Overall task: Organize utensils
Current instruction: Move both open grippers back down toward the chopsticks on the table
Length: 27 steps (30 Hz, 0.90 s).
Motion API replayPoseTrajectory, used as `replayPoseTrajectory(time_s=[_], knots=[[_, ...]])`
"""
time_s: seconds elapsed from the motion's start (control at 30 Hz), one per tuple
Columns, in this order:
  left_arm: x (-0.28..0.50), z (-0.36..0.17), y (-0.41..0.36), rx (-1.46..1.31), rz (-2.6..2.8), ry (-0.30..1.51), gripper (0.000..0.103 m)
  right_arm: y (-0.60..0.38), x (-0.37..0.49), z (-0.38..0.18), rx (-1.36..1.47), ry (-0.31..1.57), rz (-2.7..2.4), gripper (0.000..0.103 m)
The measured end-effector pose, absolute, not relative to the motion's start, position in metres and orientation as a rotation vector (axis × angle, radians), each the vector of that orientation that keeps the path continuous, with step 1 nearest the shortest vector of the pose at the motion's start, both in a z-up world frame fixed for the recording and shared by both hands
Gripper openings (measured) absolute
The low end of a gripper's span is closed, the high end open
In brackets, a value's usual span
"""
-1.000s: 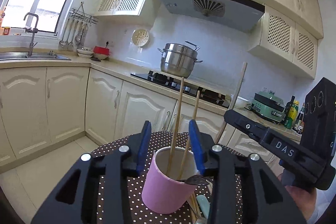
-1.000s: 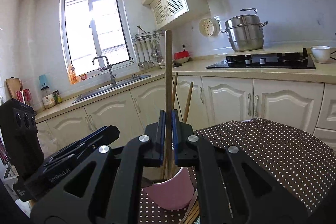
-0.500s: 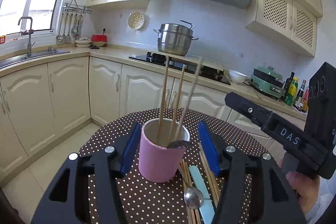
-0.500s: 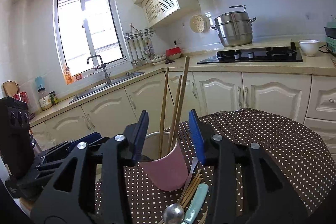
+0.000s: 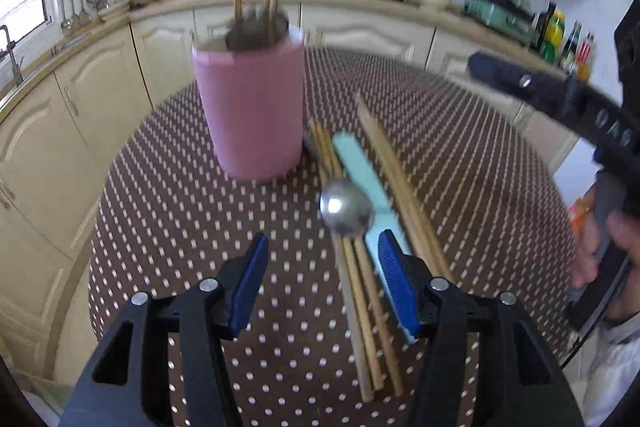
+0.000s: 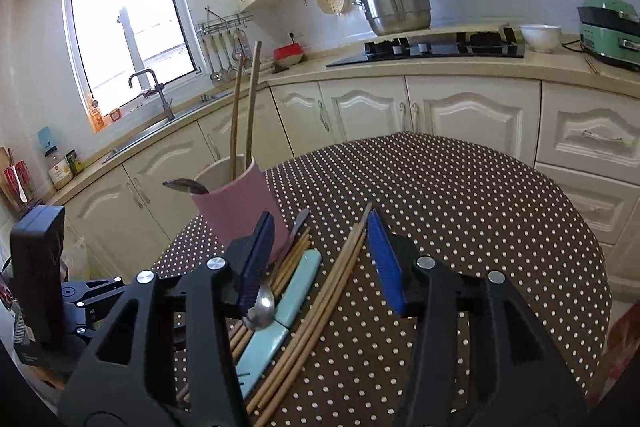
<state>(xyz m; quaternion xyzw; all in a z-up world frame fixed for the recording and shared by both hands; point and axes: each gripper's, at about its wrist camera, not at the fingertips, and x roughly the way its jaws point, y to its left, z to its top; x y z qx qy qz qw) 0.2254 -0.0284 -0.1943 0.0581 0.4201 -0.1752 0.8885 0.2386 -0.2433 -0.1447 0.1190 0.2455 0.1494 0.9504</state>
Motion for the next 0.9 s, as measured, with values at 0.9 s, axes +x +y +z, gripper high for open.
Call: replayPoseTrajectory(time_s=[0.9], knots=[[0.249,-0.217,-0.044,0.21,-0.255,0.966,0.064,-0.232,0.242,-0.187,0.216,0.683,0.296,0.052]])
